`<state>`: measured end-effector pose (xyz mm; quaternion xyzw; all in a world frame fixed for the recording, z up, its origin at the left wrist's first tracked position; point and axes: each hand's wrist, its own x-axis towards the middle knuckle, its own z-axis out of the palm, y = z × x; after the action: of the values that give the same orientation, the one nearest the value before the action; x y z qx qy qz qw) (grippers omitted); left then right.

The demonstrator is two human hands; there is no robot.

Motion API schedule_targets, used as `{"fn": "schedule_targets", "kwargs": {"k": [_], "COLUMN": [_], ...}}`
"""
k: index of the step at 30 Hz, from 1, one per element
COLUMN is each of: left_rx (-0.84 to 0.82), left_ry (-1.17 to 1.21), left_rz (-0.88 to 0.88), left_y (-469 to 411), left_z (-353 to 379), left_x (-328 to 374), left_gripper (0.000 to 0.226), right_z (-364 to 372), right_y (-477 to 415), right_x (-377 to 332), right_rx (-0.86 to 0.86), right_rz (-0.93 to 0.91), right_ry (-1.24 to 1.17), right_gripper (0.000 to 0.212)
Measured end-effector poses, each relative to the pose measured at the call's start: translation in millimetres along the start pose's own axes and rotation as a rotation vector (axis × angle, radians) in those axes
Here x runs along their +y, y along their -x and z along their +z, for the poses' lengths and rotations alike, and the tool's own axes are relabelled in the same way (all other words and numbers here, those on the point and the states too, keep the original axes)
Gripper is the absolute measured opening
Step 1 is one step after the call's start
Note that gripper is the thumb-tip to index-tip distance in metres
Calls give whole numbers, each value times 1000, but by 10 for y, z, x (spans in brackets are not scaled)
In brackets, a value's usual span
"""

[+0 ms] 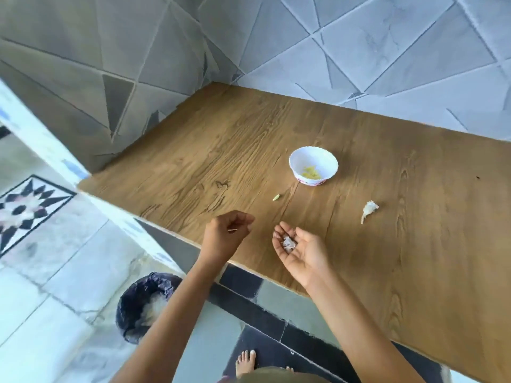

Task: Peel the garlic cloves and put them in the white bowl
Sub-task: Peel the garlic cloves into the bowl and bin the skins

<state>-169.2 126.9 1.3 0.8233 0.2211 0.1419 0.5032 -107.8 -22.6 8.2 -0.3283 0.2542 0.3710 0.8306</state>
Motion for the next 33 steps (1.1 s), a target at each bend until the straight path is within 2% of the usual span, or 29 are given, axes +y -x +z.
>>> {"fn": "schedule_targets", "kwargs": {"k": [5,10,13,19,25,29,33], "left_rx": [282,507,618,649,637,614,601], "left_ry": [29,94,106,150,231,290,301], "left_rz": [-219,-391,-482,-611,-771,-856,-933], "left_y": [488,1039,1300,1381,1105,788,559], "left_z": [-495,-1028,-1363,-2017,-2552,-2594,-2318], "left_x": [-276,-690,-1034,-1943,-3274,-4358,-5492], "left_gripper": [24,27,26,20,15,18,19], "right_z": [284,677,841,1003,1012,853,525], "right_y": [-163,-255,-406,-1093,-2048,-2857,-3739], "right_x": [407,1214,1831,3041,4157,4864,5470], "right_rx": [-112,-236,-248,-126,-32,75,139], "right_rz": [225,407,496,531,606,594,573], "right_ry": [197,369,479,649,584,636,710], "right_gripper": [38,32,32,36,40,40,40]}}
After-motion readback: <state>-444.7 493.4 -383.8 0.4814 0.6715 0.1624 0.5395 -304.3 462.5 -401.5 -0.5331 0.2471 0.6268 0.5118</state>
